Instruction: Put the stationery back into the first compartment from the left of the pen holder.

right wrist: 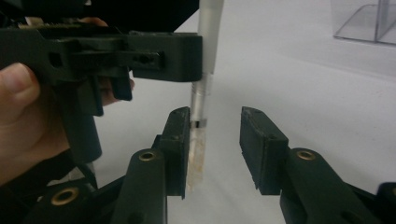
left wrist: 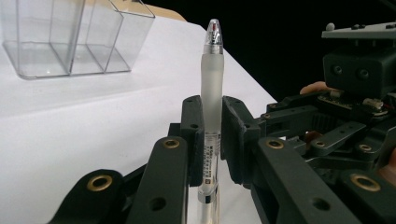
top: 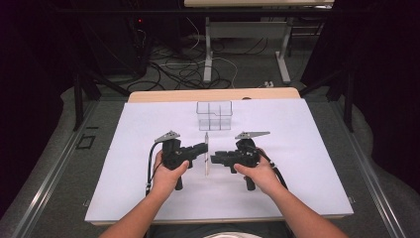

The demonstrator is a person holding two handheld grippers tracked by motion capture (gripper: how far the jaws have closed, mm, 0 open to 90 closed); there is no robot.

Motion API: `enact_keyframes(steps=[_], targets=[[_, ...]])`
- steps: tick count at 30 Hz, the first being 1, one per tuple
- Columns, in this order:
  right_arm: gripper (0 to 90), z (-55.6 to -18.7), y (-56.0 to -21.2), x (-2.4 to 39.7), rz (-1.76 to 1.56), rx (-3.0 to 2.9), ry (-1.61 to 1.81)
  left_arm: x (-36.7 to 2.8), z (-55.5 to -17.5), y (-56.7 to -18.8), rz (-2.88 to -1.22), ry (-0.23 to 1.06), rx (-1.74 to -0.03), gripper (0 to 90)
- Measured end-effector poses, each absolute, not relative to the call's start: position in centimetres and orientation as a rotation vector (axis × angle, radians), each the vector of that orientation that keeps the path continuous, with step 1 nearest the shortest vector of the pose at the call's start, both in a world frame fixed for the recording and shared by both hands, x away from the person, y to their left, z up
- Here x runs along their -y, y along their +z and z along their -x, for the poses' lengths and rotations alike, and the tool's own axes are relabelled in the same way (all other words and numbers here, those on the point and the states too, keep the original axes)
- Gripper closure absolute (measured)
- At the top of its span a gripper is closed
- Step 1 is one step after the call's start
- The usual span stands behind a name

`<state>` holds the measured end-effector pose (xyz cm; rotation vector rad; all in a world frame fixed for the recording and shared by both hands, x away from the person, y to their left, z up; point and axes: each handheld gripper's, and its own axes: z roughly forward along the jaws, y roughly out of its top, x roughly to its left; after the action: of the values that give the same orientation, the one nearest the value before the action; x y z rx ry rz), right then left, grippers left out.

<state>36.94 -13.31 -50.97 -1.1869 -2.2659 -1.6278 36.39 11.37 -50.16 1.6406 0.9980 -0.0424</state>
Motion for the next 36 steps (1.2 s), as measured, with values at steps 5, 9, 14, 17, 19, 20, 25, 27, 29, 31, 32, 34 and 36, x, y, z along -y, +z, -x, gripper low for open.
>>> enact_keyframes(steps=[5,9,14,17,19,20,25,27,29,31,32,34,36], targets=[[66.9,-36.8,-51.3,12.9,1.191,2.202,-1.664,-11.0,-36.2,-50.2,-1.643,-0.053,-0.988,79.8],[69.6,-36.8,-51.3,12.8,1.199,2.184,-1.661,-10.9,-36.2,-50.2,-1.640,-0.060,-0.979,79.7],[73.7,-36.7,-51.6,12.6,1.193,2.167,-1.671,-10.8,-36.1,-50.2,-1.641,-0.066,-0.977,79.7],[77.2,-36.7,-51.7,12.5,1.205,2.161,-1.674,-10.9,-36.1,-50.2,-1.638,-0.068,-0.979,79.7],[78.8,-36.8,-51.8,12.6,1.209,2.155,-1.669,-10.9,-36.1,-50.2,-1.639,-0.067,-0.984,79.7],[79.0,-36.9,-51.8,12.5,1.208,2.149,-1.669,-10.9,-36.2,-50.2,-1.642,-0.063,-0.985,79.7],[79.3,-37.1,-52.1,12.3,1.223,2.136,-1.655,-11.1,-36.3,-50.4,-1.643,-0.062,-0.997,79.7],[78.9,-37.1,-52.2,12.2,1.224,2.134,-1.659,-11.1,-36.3,-50.4,-1.644,-0.054,-0.996,79.7],[78.3,-37.1,-52.2,12.2,1.220,2.137,-1.664,-11.1,-36.3,-50.3,-1.637,-0.062,-1.003,79.7],[77.8,-37.1,-52.2,12.1,1.216,2.142,-1.668,-11.1,-36.3,-50.3,-1.636,-0.065,-0.999,79.7],[77.8,-37.1,-52.2,12.1,1.220,2.140,-1.666,-11.1,-36.2,-50.3,-1.637,-0.068,-0.994,79.7],[78.0,-37.1,-52.2,12.0,1.224,2.143,-1.662,-11.0,-36.2,-50.3,-1.642,-0.066,-0.989,79.7],[78.9,-37.1,-52.3,11.9,1.218,2.144,-1.668,-11.0,-36.2,-50.3,-1.644,-0.066,-0.988,79.7]])
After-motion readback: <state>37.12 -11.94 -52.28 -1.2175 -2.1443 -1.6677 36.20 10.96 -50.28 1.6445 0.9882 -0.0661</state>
